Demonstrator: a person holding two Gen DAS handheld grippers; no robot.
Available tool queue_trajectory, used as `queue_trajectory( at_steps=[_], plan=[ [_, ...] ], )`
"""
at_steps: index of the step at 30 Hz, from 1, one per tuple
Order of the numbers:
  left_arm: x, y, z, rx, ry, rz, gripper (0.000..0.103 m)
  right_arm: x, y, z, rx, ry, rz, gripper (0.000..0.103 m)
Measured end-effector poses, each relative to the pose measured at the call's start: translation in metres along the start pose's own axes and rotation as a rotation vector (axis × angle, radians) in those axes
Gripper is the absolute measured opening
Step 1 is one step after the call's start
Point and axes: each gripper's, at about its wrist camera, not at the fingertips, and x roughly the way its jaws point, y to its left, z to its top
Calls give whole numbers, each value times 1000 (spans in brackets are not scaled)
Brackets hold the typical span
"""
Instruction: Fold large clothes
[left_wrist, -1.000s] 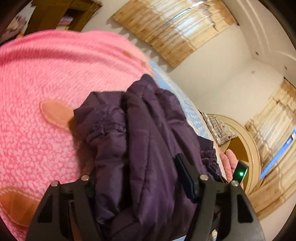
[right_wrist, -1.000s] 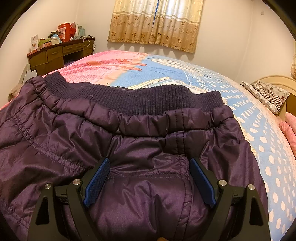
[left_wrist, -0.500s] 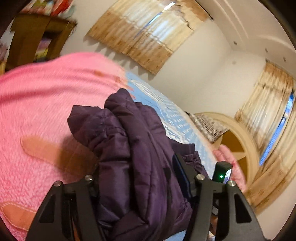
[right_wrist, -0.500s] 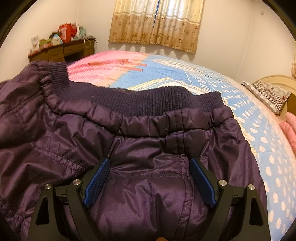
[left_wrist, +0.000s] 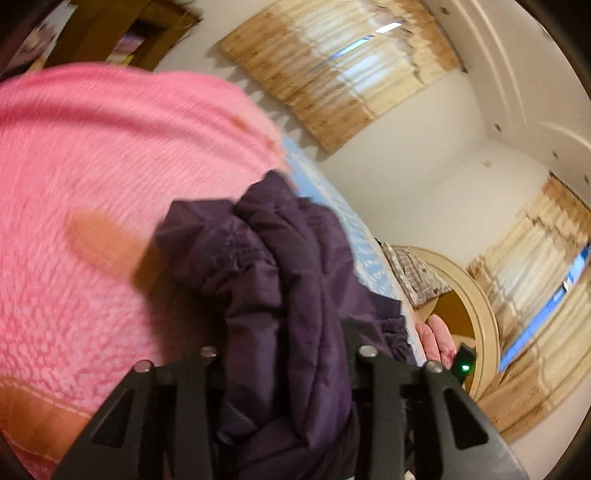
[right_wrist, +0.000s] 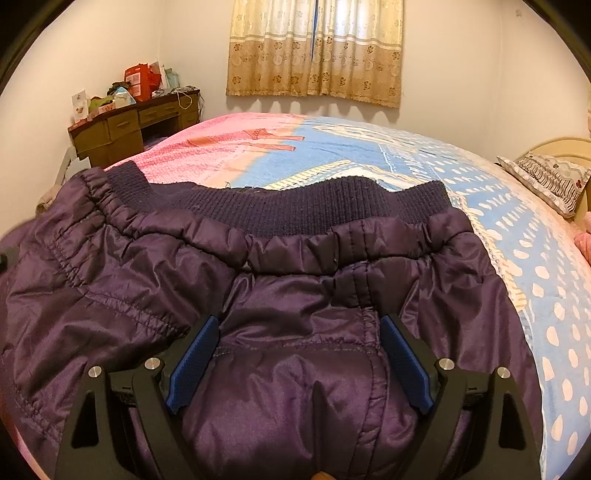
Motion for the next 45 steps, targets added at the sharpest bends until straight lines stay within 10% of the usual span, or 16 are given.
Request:
queue_trajectory(
  at_steps=[6,12,20,29,38,45],
  plan=[
    [-2,-96,12,224,-48,-51,33,-40,-38,-1,185,-84,166,90],
    [28,-207,-1,523,-46,-31,33,-82,-120,-26,468,-209,106,91],
    [112,-315,-95,982,-5,25,34,-103,-201,-63,609,-217,54,92],
    [167,-333,-190,1273,92,1,34,-143,-267,-58,581,-269,94,92],
    [164,-328,-186,1273,137,-27,34,-120,-174,95,192,38,497,92],
    [166,-327,-194,1302,134,-30,34,-61,-113,124,48,362,631,89]
  ],
)
